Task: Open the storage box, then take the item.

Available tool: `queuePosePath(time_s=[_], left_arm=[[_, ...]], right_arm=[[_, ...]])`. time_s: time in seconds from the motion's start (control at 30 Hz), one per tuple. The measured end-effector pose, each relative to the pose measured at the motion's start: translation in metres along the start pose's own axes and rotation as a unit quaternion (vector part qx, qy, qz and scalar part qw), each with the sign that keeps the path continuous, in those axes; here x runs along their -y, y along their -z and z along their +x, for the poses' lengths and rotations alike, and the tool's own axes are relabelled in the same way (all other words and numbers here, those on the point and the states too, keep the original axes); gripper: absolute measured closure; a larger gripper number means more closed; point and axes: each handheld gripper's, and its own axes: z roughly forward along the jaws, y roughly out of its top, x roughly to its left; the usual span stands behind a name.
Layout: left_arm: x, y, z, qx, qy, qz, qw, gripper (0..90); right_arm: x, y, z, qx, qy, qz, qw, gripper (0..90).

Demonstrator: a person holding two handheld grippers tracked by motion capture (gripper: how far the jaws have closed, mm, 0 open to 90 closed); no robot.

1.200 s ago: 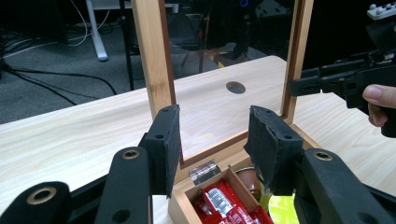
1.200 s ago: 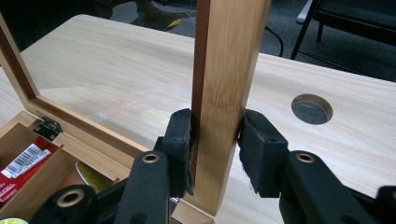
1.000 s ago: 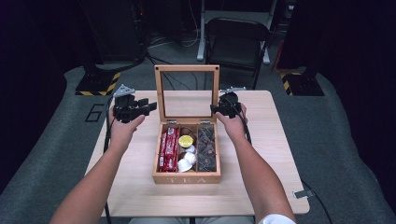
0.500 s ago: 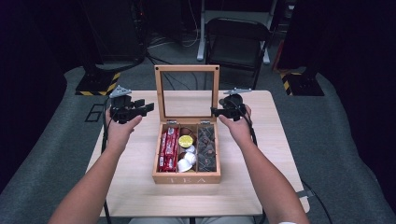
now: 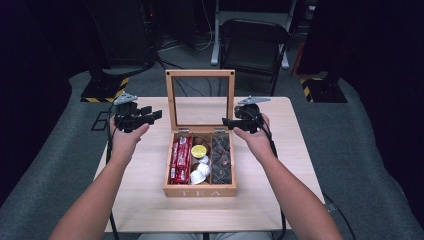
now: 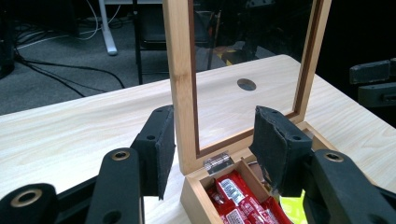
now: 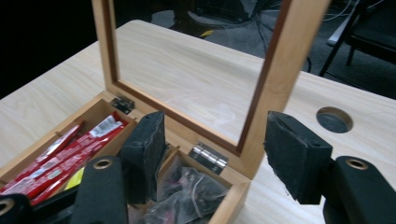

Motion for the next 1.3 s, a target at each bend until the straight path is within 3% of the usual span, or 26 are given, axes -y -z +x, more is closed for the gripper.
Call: queuePosePath(time_s=[0.3,0.47,0.77,1.3], left_arm=[[0.0,0.002,0.0,0.006,0.0,0.003,1.0,46.5],[0.001,0.001,-0.001,0.009,-0.001,0.004,1.0,44.6],[0.002,0.002,-0.001,0.004,0.0,0.007,1.0,39.4],[0.006,0.0,0.001,0.0,0.005,0.006,1.0,39.1]], right_arm=[[0.007,-0.003,0.013,-0.023,0.005,0.008,0.9997,39.5],[0.01,-0.004,0.022,-0.033,0.019,0.018,0.9991,39.7],[0.02,-0.008,0.03,-0.058,0.028,0.021,0.9977,33.7],[0.036,-0.017,0.047,-0.084,0.044,0.04,0.9947,26.4]])
